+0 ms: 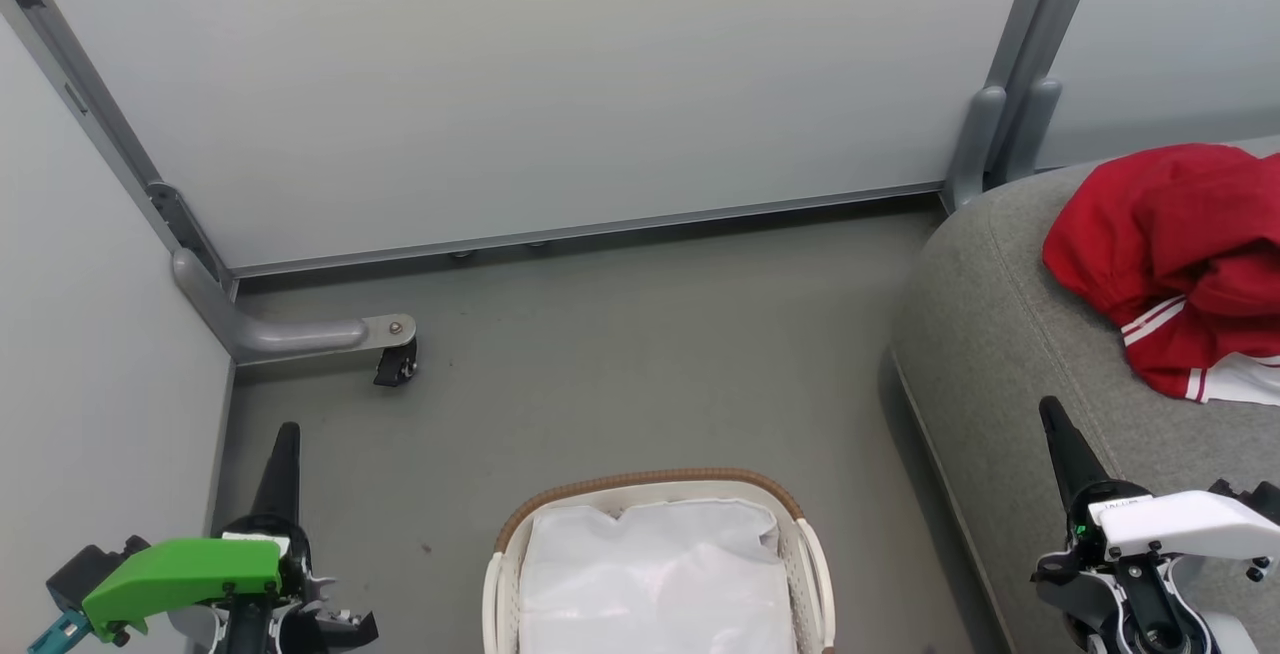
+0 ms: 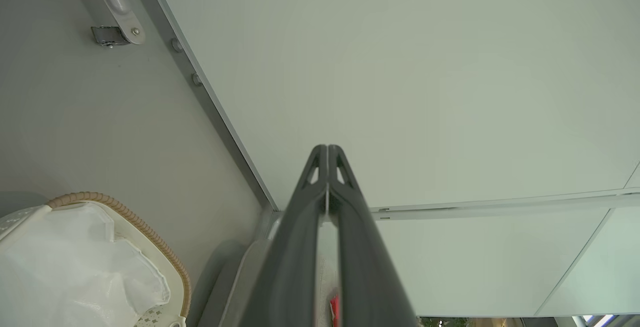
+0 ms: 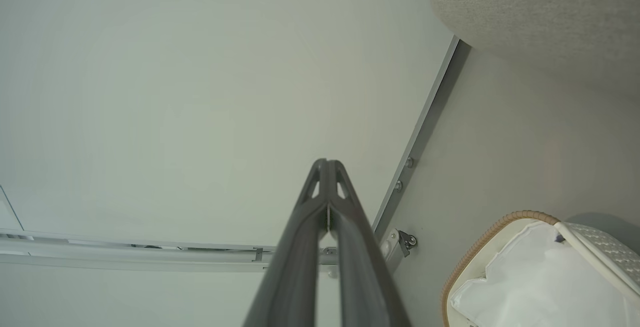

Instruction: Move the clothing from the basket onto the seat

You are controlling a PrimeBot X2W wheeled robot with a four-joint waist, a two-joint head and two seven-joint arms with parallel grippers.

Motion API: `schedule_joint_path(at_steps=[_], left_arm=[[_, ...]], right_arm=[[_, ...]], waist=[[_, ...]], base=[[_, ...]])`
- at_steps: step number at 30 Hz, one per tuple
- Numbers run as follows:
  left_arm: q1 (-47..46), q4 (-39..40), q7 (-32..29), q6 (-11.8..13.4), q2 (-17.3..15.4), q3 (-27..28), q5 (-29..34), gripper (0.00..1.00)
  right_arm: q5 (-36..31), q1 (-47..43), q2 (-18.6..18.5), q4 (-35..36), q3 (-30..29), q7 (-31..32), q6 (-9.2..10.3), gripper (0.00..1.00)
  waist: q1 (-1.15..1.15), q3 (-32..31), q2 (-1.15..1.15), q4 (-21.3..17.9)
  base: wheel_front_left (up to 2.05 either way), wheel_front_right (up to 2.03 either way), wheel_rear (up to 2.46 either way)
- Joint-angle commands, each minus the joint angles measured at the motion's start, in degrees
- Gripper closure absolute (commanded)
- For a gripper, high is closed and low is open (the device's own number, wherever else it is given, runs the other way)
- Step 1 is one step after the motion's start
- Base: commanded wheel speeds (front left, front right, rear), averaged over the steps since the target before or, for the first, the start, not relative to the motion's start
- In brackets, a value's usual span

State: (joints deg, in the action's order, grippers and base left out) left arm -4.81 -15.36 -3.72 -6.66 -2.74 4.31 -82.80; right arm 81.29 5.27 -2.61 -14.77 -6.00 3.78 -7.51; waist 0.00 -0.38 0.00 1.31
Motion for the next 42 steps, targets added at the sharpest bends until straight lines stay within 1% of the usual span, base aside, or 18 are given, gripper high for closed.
schedule_joint_path(at_steps=[1, 26, 42], left_arm=[[-1.4, 0.4, -0.4, -0.4, -0.2, 0.5, -1.2, 1.0], [-1.7, 1.5, -3.0, -1.0, -0.2, 2.4, -9.9, 1.0], [-1.7, 1.4, -3.0, -1.0, -0.2, 2.4, -9.7, 1.0]], right_arm=[[1.2, 0.7, -0.4, 0.5, -0.2, 0.4, 0.03, 1.0], [11.4, 1.2, -0.4, 0.9, -0.6, 2.9, 0.04, 1.0], [11.2, 1.2, -0.4, 0.9, -0.6, 3.0, 0.04, 1.0]], waist=[[0.0, 0.0, 0.0, -0.1], [0.0, 0.5, 0.0, -1.3], [0.0, 0.6, 0.0, -1.3]], base=[[0.0, 0.0, 0.0], [0.0, 0.0, 0.0], [0.0, 0.0, 0.0]])
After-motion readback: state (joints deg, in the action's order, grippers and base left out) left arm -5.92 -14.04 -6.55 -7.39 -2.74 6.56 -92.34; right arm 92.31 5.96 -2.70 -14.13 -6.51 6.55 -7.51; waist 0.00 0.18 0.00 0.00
